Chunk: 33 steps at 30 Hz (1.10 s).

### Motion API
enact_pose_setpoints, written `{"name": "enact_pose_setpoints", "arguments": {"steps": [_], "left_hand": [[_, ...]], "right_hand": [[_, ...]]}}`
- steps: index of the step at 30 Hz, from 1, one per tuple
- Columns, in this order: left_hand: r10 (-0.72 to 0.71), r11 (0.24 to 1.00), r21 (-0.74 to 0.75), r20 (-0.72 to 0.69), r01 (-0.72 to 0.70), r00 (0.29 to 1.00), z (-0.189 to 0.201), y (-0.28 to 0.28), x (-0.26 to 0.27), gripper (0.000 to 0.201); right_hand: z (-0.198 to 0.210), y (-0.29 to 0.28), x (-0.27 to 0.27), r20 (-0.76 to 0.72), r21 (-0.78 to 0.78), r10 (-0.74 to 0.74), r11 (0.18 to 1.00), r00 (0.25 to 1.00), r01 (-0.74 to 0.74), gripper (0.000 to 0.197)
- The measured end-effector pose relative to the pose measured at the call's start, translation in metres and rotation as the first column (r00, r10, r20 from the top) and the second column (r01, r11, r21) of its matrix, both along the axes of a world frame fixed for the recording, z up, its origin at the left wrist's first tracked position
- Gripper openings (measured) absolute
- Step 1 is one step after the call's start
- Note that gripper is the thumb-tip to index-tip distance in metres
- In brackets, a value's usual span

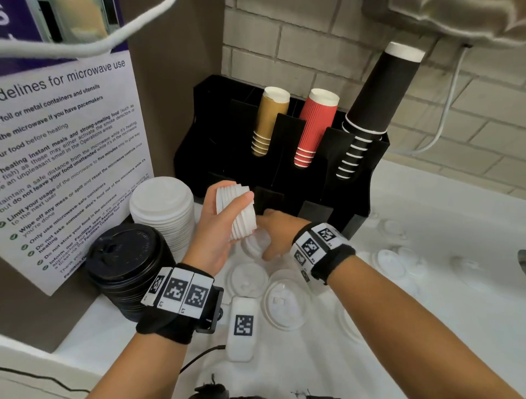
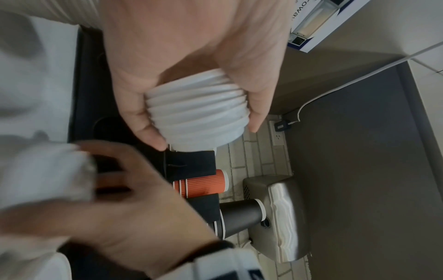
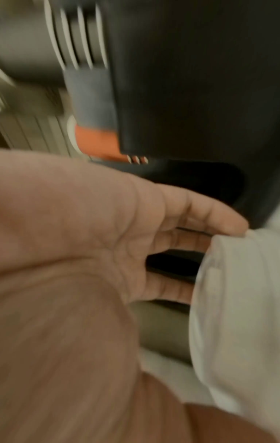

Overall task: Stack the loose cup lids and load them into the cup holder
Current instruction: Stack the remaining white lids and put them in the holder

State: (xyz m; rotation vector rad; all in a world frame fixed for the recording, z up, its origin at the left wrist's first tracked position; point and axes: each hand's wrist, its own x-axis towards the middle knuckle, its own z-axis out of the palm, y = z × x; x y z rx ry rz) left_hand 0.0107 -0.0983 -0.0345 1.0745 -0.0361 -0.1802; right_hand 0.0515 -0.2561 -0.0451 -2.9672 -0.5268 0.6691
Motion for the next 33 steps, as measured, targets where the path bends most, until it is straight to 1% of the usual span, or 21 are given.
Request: {"name": "enact_pose_setpoints", "arguments": {"steps": [2, 3, 4, 5, 6, 8, 9, 10, 13, 16, 19, 22, 25, 26, 27, 28, 29, 30, 31, 32, 33], "left_hand": [[-0.003, 1.000, 0.011, 0.009, 0.003, 1.000, 0.000, 0.001, 0.000, 0.052], [-0.005, 1.000, 0.015, 0.013, 0.004, 1.000, 0.001, 0.001, 0.000, 0.050], [-0.007, 1.000, 0.020, 0.017, 0.006, 1.000, 0.001, 0.000, 0.000, 0.049], [-0.013, 1.000, 0.026, 0.019, 0.012, 1.000, 0.002, 0.000, 0.000, 0.048], [-0.023, 0.999, 0.034, 0.018, 0.023, 1.000, 0.003, -0.001, 0.000, 0.047], [-0.058, 0.997, 0.050, 0.018, 0.057, 0.998, 0.004, -0.002, -0.001, 0.046], [-0.084, 0.995, 0.058, 0.020, 0.082, 0.996, 0.004, -0.003, -0.003, 0.045], [-0.115, 0.991, 0.065, 0.020, 0.114, 0.993, 0.005, -0.004, -0.004, 0.046], [-0.190, 0.979, 0.078, 0.023, 0.188, 0.981, 0.007, -0.009, -0.009, 0.044], [-0.175, 0.984, 0.050, 0.028, 0.173, 0.984, 0.009, -0.011, -0.011, 0.041], [-0.154, 0.988, 0.035, 0.040, 0.153, 0.987, 0.009, -0.013, -0.013, 0.035], [-0.155, 0.988, 0.023, 0.032, 0.154, 0.987, 0.008, -0.014, -0.013, 0.038], [-0.153, 0.988, 0.013, 0.025, 0.153, 0.988, 0.008, -0.013, -0.013, 0.039], [-0.139, 0.990, 0.008, 0.027, 0.139, 0.990, 0.008, -0.012, -0.013, 0.040], [-0.116, 0.993, 0.007, 0.032, 0.116, 0.993, 0.009, -0.011, -0.012, 0.042], [-0.084, 0.996, 0.006, 0.040, 0.084, 0.996, 0.010, -0.009, -0.011, 0.044], [-0.045, 0.999, 0.004, 0.047, 0.045, 0.998, 0.011, -0.007, -0.010, 0.046], [-0.007, 1.000, -0.001, 0.052, 0.007, 0.999, 0.012, -0.005, -0.009, 0.046], [0.023, 1.000, -0.002, 0.056, -0.023, 0.998, 0.014, -0.002, -0.007, 0.045], [0.042, 0.999, 0.001, 0.059, -0.043, 0.997, 0.015, 0.001, -0.006, 0.043], [0.051, 0.999, 0.002, 0.060, -0.051, 0.997, 0.016, 0.003, -0.005, 0.040]], "right_hand": [[0.020, -0.011, -0.006, 0.048, 0.201, -0.100, 0.976, 0.994, 0.088, 0.073], [0.030, -0.018, -0.011, 0.060, 0.314, -0.159, 0.940, 0.986, 0.132, 0.069], [0.039, -0.025, -0.016, 0.060, 0.430, -0.222, 0.886, 0.973, 0.176, 0.064], [0.047, -0.031, -0.023, 0.045, 0.548, -0.288, 0.808, 0.957, 0.218, 0.061], [0.053, -0.035, -0.031, 0.007, 0.659, -0.338, 0.710, 0.941, 0.250, 0.058], [0.061, -0.037, -0.048, -0.087, 0.819, -0.356, 0.506, 0.930, 0.271, 0.056], [0.063, -0.035, -0.054, -0.105, 0.860, -0.332, 0.443, 0.937, 0.253, 0.057], [0.063, -0.033, -0.058, -0.106, 0.883, -0.302, 0.410, 0.947, 0.229, 0.058], [0.062, -0.025, -0.067, -0.097, 0.908, -0.233, 0.378, 0.968, 0.182, 0.063], [0.058, -0.020, -0.072, -0.081, 0.916, -0.217, 0.369, 0.973, 0.158, 0.064], [0.054, -0.017, -0.076, -0.065, 0.919, -0.252, 0.363, 0.966, 0.156, 0.065], [0.053, -0.014, -0.077, -0.062, 0.924, -0.267, 0.349, 0.962, 0.156, 0.065], [0.054, -0.013, -0.077, -0.062, 0.924, -0.245, 0.352, 0.967, 0.149, 0.066], [0.054, -0.013, -0.076, -0.072, 0.927, -0.235, 0.342, 0.969, 0.152, 0.066], [0.053, -0.013, -0.075, -0.103, 0.933, -0.229, 0.314, 0.968, 0.174, 0.064], [0.052, -0.013, -0.073, -0.153, 0.935, -0.236, 0.279, 0.960, 0.217, 0.060], [0.050, -0.012, -0.071, -0.201, 0.926, -0.247, 0.268, 0.948, 0.266, 0.054], [0.048, -0.011, -0.068, -0.230, 0.899, -0.264, 0.312, 0.937, 0.308, 0.048], [0.046, -0.009, -0.064, -0.221, 0.838, -0.276, 0.437, 0.935, 0.327, 0.044], [0.042, -0.006, -0.061, -0.186, 0.717, -0.254, 0.626, 0.949, 0.308, 0.044], [0.037, -0.001, -0.059, -0.169, 0.538, -0.195, 0.803, 0.966, 0.256, 0.048]]}}
